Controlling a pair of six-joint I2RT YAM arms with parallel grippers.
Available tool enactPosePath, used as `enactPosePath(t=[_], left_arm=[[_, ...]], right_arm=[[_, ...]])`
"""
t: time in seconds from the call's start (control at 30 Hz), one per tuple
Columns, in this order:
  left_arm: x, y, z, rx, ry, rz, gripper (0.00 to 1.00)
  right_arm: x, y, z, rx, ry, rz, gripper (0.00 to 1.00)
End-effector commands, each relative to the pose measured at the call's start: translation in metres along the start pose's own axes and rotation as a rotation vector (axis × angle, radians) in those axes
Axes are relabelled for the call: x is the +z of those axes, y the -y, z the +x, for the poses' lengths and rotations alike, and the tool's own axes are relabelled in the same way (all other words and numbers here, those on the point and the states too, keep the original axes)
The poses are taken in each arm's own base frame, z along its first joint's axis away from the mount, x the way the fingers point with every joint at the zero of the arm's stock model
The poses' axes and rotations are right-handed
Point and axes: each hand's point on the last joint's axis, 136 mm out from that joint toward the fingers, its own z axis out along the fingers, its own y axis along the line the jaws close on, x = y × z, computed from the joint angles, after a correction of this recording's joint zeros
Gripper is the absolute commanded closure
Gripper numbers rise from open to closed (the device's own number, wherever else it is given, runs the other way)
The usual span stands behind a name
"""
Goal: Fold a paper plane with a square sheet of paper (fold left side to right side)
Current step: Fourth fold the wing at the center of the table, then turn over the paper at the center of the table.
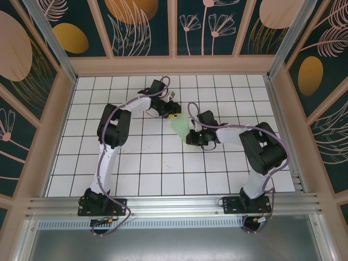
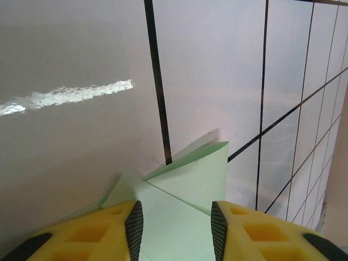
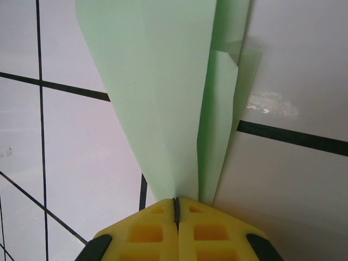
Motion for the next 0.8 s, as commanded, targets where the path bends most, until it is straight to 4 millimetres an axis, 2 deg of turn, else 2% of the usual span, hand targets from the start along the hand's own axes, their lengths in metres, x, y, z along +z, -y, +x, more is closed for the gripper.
enactPosePath(t=[0.0,0.1,0.2,0.33,0.47,0.57,0.7,0.77], left_arm=[[-0.031,-0.081,-0.071,0.024,0.25,-0.203,0.56],[-0.05,-0.067,-0.08,0.034,0.274,-0.17,0.54],[-0.075,-0.05,-0.087,0.046,0.306,-0.131,0.51],[-0.109,-0.028,-0.084,0.08,0.355,-0.115,0.47],[-0.13,-0.012,-0.061,0.09,0.381,-0.076,0.46],[-0.136,-0.001,-0.033,0.074,0.386,0.002,0.46],[-0.123,0.013,0.012,0.061,0.334,0.087,0.46],[-0.112,0.023,0.03,0.065,0.306,0.117,0.46]], right_arm=[[0.001,0.053,0.086,0.109,-0.285,0.198,1.0],[0.0,0.04,0.073,0.087,-0.247,0.152,0.98],[-0.003,0.023,0.055,0.061,-0.19,0.09,0.92],[-0.016,-0.006,0.025,0.009,-0.093,0.009,0.85],[-0.041,-0.026,-0.001,-0.046,0.017,-0.035,0.7],[-0.063,-0.026,-0.018,-0.054,0.092,-0.044,0.6],[-0.089,-0.008,-0.037,-0.027,0.192,-0.018,0.47],[-0.097,0.0,-0.042,-0.009,0.221,-0.013,0.45]])
